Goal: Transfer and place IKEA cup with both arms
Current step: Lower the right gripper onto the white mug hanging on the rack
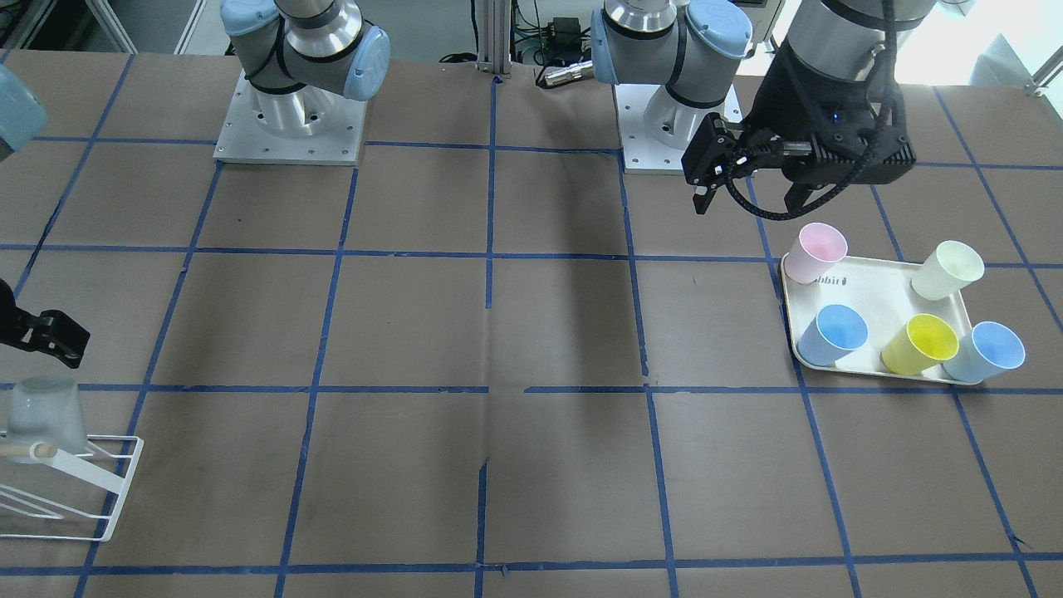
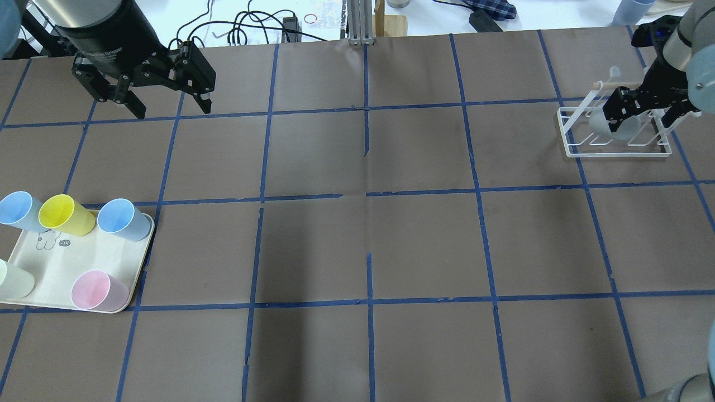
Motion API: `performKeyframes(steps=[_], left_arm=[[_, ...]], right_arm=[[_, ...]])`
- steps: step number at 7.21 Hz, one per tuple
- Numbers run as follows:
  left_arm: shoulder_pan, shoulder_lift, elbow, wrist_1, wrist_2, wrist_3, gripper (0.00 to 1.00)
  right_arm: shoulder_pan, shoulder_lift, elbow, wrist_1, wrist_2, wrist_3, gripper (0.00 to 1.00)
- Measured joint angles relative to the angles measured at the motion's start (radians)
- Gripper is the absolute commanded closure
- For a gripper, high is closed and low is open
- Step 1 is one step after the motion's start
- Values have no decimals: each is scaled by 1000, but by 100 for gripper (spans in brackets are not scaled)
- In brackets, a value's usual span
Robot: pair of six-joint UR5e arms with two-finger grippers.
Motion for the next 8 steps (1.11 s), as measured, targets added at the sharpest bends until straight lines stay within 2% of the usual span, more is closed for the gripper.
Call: performKeyframes(steps=[1,8], left_arm=[[1,0,0,0,0,0,0],[3,-2,5,0,-1,5,0]], right_arm=[[-5,6,0,-16,9,2,7],[-5,70,1,-85,55,15,8]])
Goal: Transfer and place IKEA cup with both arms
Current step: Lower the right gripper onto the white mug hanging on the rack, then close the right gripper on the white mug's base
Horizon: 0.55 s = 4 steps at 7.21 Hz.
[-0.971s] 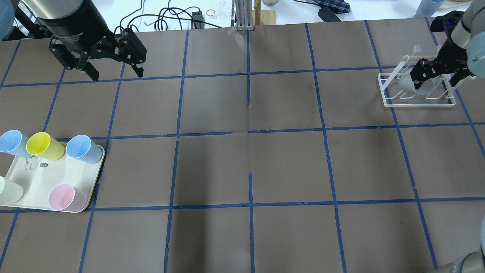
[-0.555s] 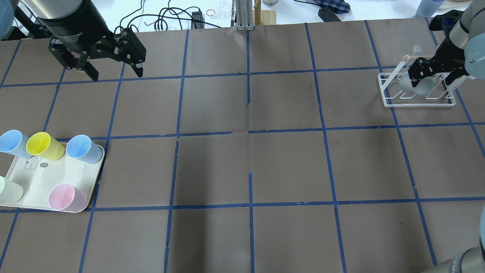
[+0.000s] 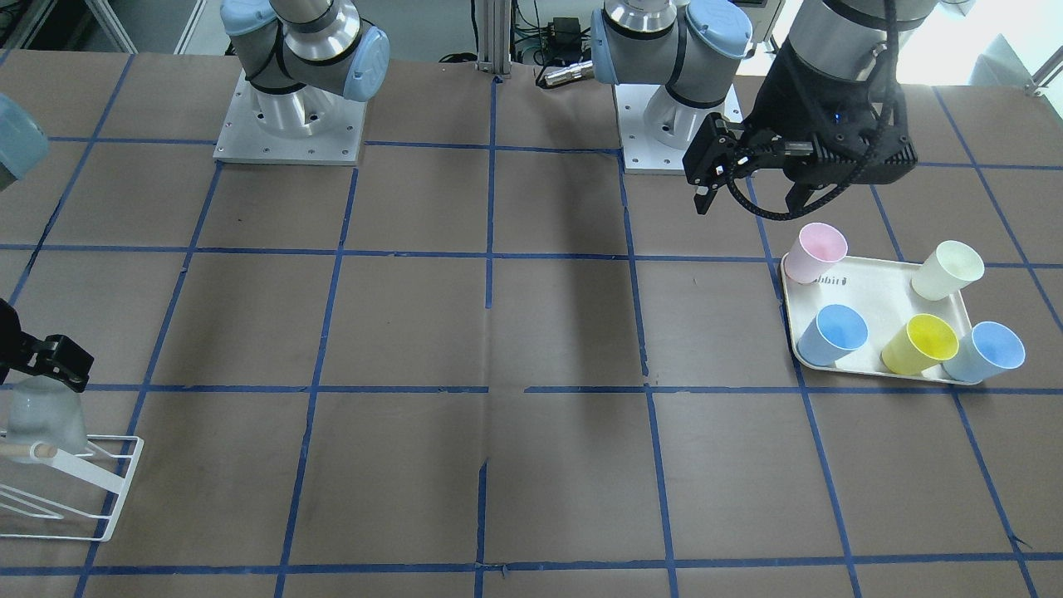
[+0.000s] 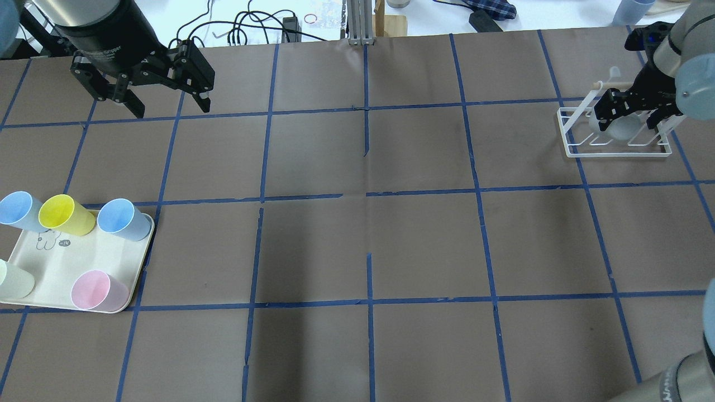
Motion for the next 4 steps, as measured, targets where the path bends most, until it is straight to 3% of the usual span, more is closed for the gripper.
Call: performKeyframes(steps=[1,3,4], left_arm=[[0,0,-2,0,1,1,0],[0,2,-5,0,1,1,0],[0,2,-6,0,1,2,0]], right_arm=[[1,8,-1,-8,0,0,16],[1,14,-3,-15,1,-3,52],[1,17,-6,-16,2,-5,61]])
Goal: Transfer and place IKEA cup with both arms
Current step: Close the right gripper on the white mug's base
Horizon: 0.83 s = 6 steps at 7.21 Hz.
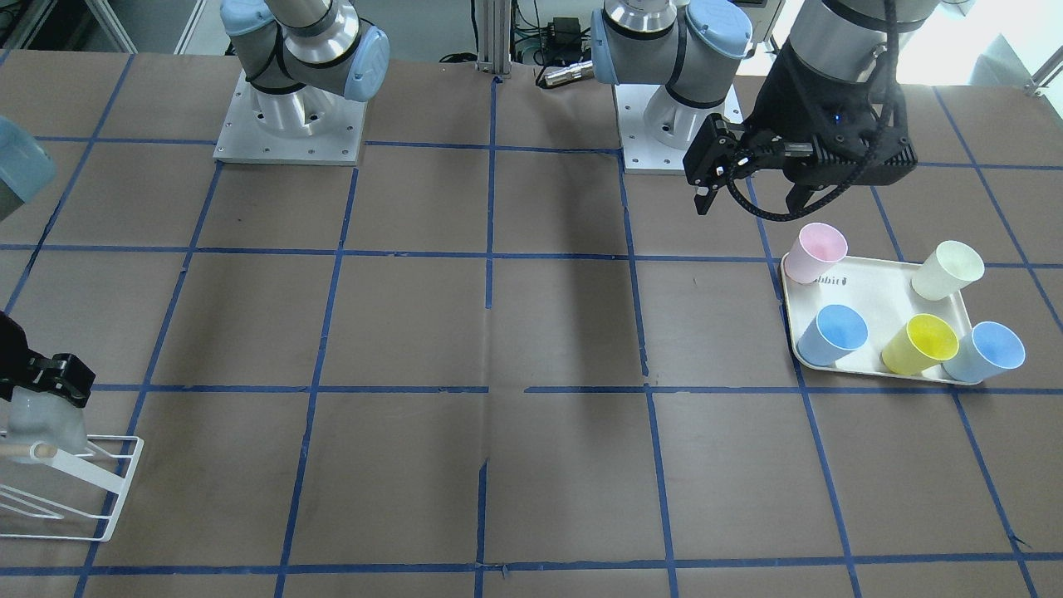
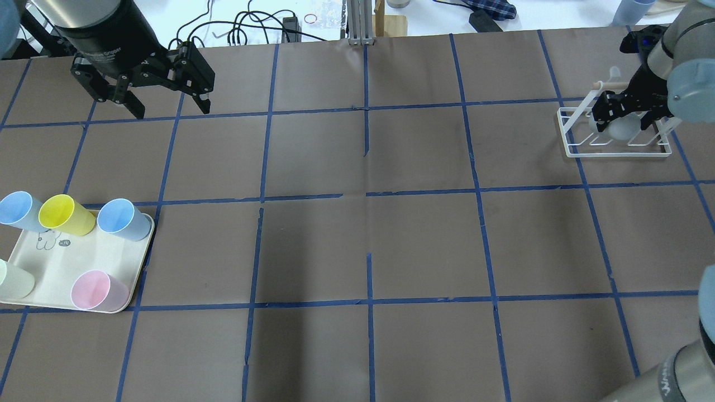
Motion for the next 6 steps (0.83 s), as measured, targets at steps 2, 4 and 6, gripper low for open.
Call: performKeyframes(steps=[2,4,6], left_arm=[[0,0,-1,0,0,1,0],[0,1,-2,0,0,1,0],[0,1,-2,0,0,1,0]], right_arm=[[0,1,-10,0,1,-3,64],[-1,-11,-25,6,3,-3,63],[-2,-54,-34,60,14,-5,63]])
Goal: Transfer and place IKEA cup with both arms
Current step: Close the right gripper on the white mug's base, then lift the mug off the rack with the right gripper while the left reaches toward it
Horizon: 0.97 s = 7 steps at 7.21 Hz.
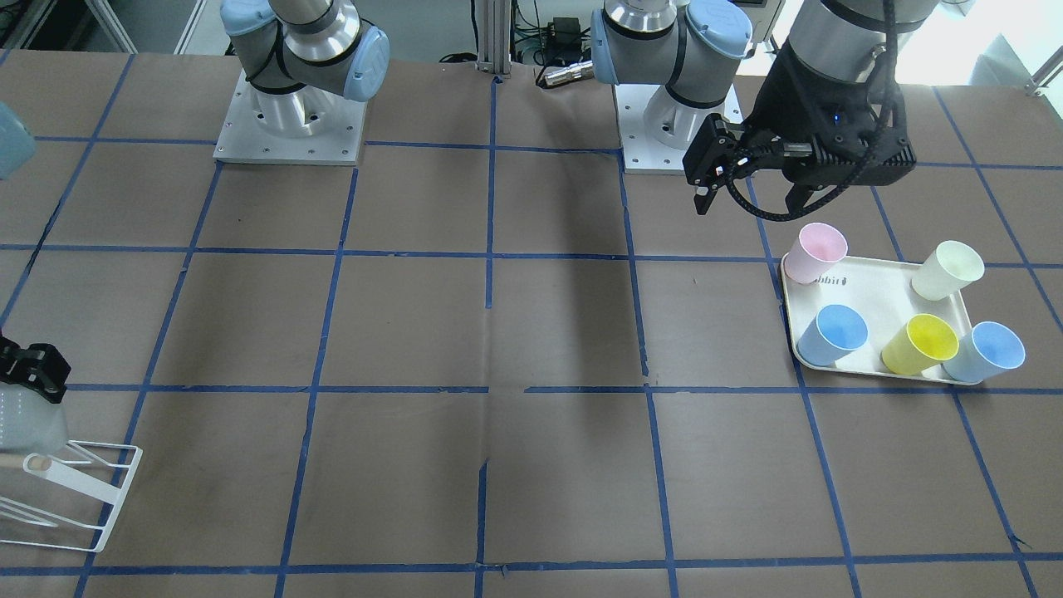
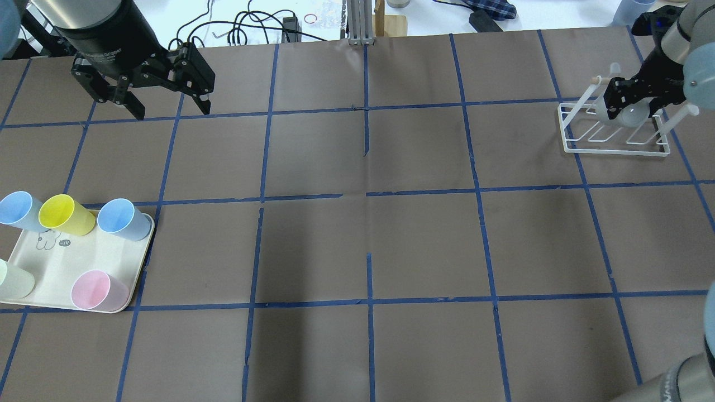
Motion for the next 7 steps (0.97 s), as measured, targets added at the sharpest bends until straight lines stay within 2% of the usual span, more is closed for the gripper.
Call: performKeyframes(steps=[4,7], left_arm=[[1,0,2,0,-1,3,0],[16,0,3,-3,-44,7,0]], right_arm=[[1,-144,1,262,38,0,63],[7,-211,7,516,245,-5,63]])
